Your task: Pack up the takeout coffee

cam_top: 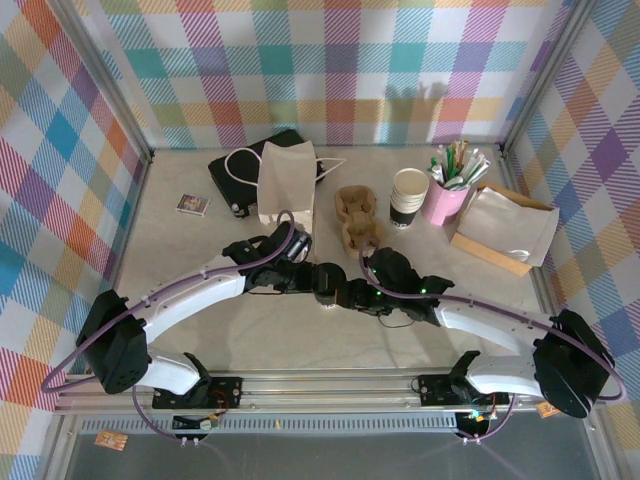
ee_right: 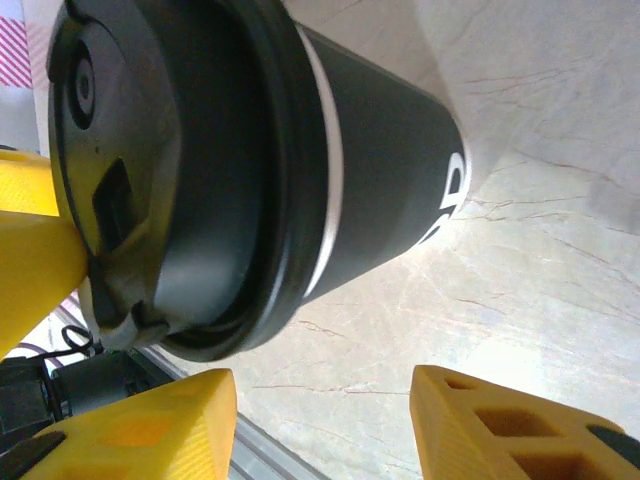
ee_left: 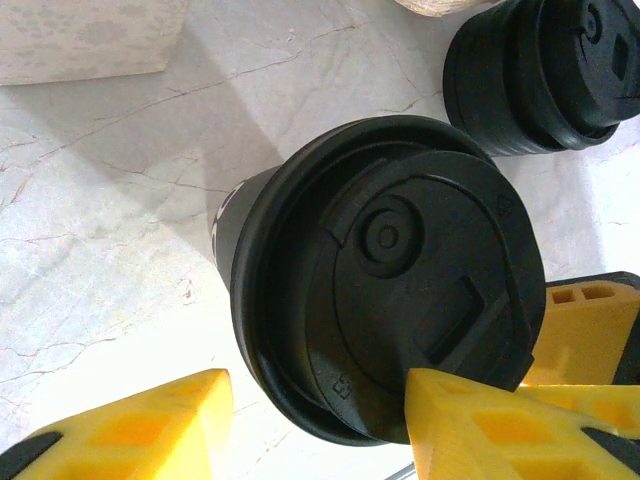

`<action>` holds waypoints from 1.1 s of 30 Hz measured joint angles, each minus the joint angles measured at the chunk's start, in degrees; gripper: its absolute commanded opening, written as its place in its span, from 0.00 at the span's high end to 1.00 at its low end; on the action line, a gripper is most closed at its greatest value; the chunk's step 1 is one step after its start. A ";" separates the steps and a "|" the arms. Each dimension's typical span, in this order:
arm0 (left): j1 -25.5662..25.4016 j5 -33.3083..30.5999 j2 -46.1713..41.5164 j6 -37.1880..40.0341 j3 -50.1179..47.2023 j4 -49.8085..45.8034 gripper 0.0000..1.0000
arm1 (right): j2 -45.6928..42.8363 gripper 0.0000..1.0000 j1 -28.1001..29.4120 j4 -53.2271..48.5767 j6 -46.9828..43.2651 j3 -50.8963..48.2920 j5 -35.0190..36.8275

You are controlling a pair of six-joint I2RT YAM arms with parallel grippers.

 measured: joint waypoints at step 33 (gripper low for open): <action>0.00 -0.02 0.74 -0.28 1.42 -1.79 0.52 | -2.80 0.49 0.48 14.80 5.38 -7.65 5.46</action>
